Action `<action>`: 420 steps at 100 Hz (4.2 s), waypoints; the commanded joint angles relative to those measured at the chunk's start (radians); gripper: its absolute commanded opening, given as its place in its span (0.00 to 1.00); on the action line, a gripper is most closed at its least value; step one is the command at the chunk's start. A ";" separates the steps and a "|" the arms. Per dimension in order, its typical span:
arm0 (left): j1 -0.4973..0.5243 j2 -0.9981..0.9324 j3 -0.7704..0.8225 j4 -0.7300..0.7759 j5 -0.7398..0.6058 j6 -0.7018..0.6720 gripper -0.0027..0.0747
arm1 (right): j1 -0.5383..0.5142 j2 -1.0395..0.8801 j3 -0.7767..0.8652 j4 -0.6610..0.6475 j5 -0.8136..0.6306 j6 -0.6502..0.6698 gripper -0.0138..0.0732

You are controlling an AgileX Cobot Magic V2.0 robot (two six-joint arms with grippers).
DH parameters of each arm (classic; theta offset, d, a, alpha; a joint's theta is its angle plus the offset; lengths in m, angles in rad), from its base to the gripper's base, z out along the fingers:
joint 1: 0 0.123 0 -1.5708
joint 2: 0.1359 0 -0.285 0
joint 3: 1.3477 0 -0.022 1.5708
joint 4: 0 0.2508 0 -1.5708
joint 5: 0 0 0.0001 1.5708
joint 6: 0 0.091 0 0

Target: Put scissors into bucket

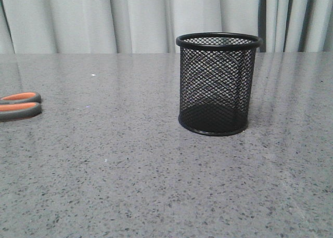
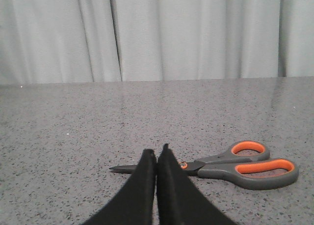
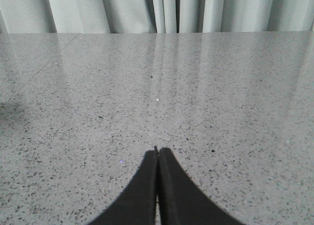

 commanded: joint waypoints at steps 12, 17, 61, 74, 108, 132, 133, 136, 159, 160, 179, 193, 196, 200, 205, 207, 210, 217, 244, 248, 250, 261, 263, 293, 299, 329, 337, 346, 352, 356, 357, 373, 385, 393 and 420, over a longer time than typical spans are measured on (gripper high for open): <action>-0.009 -0.024 0.028 -0.003 -0.074 -0.010 0.01 | -0.004 -0.024 0.017 -0.011 -0.074 0.003 0.10; -0.009 -0.024 0.028 -0.003 -0.074 -0.010 0.01 | -0.004 -0.024 0.017 -0.011 -0.074 0.003 0.10; -0.009 -0.024 0.028 -0.003 -0.074 -0.010 0.01 | -0.004 -0.024 0.017 -0.011 -0.074 0.003 0.10; -0.009 -0.024 0.028 -0.003 -0.074 -0.010 0.01 | -0.004 -0.024 0.017 -0.011 -0.074 0.003 0.10; -0.009 -0.024 0.028 -0.003 -0.074 -0.010 0.01 | -0.004 -0.024 0.017 -0.011 -0.100 0.003 0.10; -0.009 -0.024 0.028 -0.003 -0.074 -0.010 0.01 | -0.004 -0.024 0.017 0.016 -0.104 0.003 0.10; -0.009 -0.024 0.028 -0.003 -0.074 -0.010 0.01 | -0.004 -0.024 0.017 0.018 -0.104 0.003 0.10; -0.009 -0.024 0.028 -0.008 -0.074 -0.010 0.01 | -0.004 -0.024 0.017 0.031 -0.104 0.003 0.10; -0.009 -0.024 0.026 -0.185 -0.074 -0.010 0.01 | -0.004 -0.024 0.017 0.240 -0.141 0.003 0.10; -0.009 -0.024 0.026 -0.191 -0.074 -0.010 0.01 | -0.004 -0.024 0.017 0.250 -0.141 0.003 0.10; -0.009 -0.024 0.026 -0.320 -0.082 -0.010 0.01 | -0.004 -0.024 0.017 0.312 -0.164 0.003 0.10; -0.009 -0.024 0.026 -0.500 -0.081 -0.010 0.01 | -0.004 -0.024 0.017 0.467 -0.199 0.003 0.10; -0.009 -0.024 0.026 -0.549 -0.081 -0.010 0.01 | -0.004 -0.024 0.017 0.501 -0.212 0.003 0.10; -0.009 -0.024 0.026 -0.596 -0.081 -0.010 0.01 | -0.004 -0.024 0.017 0.545 -0.233 0.003 0.10; -0.009 -0.024 0.024 -0.661 -0.081 -0.010 0.01 | -0.004 -0.024 0.015 0.604 -0.249 0.003 0.10; -0.009 -0.024 0.024 -0.674 -0.081 -0.010 0.01 | -0.004 -0.024 0.015 0.630 -0.252 0.003 0.10; -0.009 -0.024 0.020 -0.706 -0.081 -0.010 0.01 | -0.004 -0.024 0.015 0.659 -0.254 0.003 0.10; -0.009 -0.024 0.007 -0.756 -0.081 -0.010 0.01 | -0.004 -0.024 0.010 0.695 -0.242 0.003 0.10; -0.009 -0.007 -0.182 -0.615 0.056 -0.004 0.01 | -0.004 0.015 -0.090 0.662 -0.056 0.002 0.10; -0.009 0.010 -0.228 -0.559 0.097 -0.004 0.01 | -0.004 0.035 -0.117 0.632 -0.009 0.002 0.10; -0.009 0.022 -0.252 -0.532 0.124 -0.004 0.01 | -0.004 0.049 -0.134 0.621 0.015 -0.001 0.10; -0.009 0.120 -0.376 -0.419 0.277 -0.004 0.01 | -0.004 0.142 -0.240 0.555 0.130 -0.029 0.10; -0.009 0.144 -0.402 -0.397 0.309 -0.004 0.01 | -0.004 0.162 -0.261 0.544 0.148 -0.033 0.10; -0.009 0.496 -0.718 -0.316 0.694 0.110 0.01 | 0.055 0.464 -0.552 0.420 0.405 -0.068 0.10; -0.009 0.544 -0.761 -0.319 0.735 0.110 0.01 | 0.062 0.521 -0.597 0.420 0.461 -0.070 0.10; -0.009 0.627 -0.823 -0.320 0.811 0.119 0.01 | 0.061 0.666 -0.726 0.471 0.552 -0.158 0.12; -0.009 0.627 -0.823 -0.327 0.828 0.156 0.01 | 0.061 0.684 -0.740 0.512 0.565 -0.183 0.22; -0.009 0.627 -0.823 -0.335 0.845 0.199 0.08 | 0.061 0.709 -0.751 0.544 0.581 -0.208 0.40; -0.009 0.627 -0.823 -0.341 0.845 0.199 0.18 | 0.061 0.728 -0.756 0.557 0.584 -0.208 0.52; -0.009 0.627 -0.823 -0.342 0.845 0.199 0.25 | 0.061 0.738 -0.756 0.560 0.582 -0.208 0.59; -0.009 0.627 -0.823 -0.342 0.845 0.199 0.28 | 0.061 0.740 -0.756 0.560 0.582 -0.208 0.60; -0.009 0.627 -0.823 -0.342 0.851 0.203 0.60 | 0.061 0.754 -0.756 0.560 0.580 -0.222 0.62; -0.009 0.650 -0.827 -0.345 0.884 0.248 0.60 | 0.061 0.754 -0.756 0.564 0.573 -0.239 0.62; -0.009 0.693 -0.843 -0.348 0.931 0.286 0.58 | 0.061 0.754 -0.756 0.564 0.575 -0.244 0.62; -0.009 0.951 -0.932 -0.330 1.105 0.602 0.58 | 0.061 0.754 -0.756 0.564 0.590 -0.260 0.62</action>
